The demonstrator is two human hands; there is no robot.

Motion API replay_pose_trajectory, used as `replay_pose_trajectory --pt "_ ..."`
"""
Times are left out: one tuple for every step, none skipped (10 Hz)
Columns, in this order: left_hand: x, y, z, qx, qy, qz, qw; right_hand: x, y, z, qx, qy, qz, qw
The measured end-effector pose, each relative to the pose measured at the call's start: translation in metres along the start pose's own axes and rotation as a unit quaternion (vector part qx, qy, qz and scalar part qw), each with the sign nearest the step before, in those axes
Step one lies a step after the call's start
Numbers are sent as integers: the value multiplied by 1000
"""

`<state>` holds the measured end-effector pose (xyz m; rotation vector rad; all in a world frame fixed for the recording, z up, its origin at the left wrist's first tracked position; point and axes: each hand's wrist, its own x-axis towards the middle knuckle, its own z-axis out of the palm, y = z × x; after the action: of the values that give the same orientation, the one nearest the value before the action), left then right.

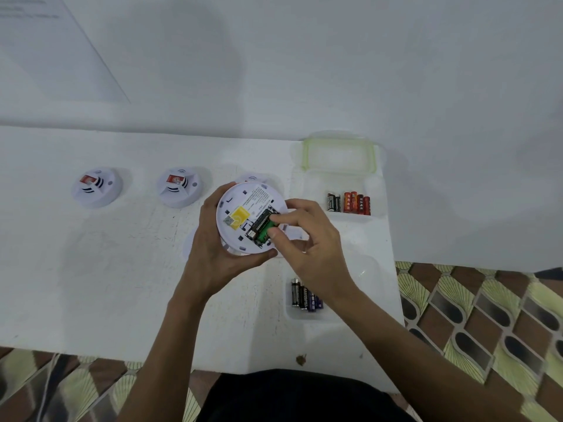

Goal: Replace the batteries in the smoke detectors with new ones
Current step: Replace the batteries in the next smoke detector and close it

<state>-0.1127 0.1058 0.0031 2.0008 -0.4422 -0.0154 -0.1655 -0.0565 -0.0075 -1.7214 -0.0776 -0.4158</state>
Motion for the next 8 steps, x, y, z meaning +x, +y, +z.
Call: replay_pose_trajectory --pt "1 -21 -1 -6 8 -8 1000 10 -2 -7 27 -36 61 997" --pt "-4 -35 -5 -14 6 -2 1000 23 8 -15 -39 -61 102 992" --pt "-6 -35 -11 12 26 32 999 39 25 -21 -199 -156 126 959" --pt "-9 -33 -14 3 21 52 998 52 40 -18 -344 -266 144 889" --pt "-11 -36 -13 4 25 45 999 63 52 -10 -429 -328 153 827" --pt "-11 -30 -15 -4 26 39 999 69 59 0 -461 -351 156 800" --pt "-10 -21 -14 -12 21 48 999 66 61 5 -473 -359 145 792" --pt "-8 -18 -13 -16 21 56 998 65 62 6 -479 -367 131 786"
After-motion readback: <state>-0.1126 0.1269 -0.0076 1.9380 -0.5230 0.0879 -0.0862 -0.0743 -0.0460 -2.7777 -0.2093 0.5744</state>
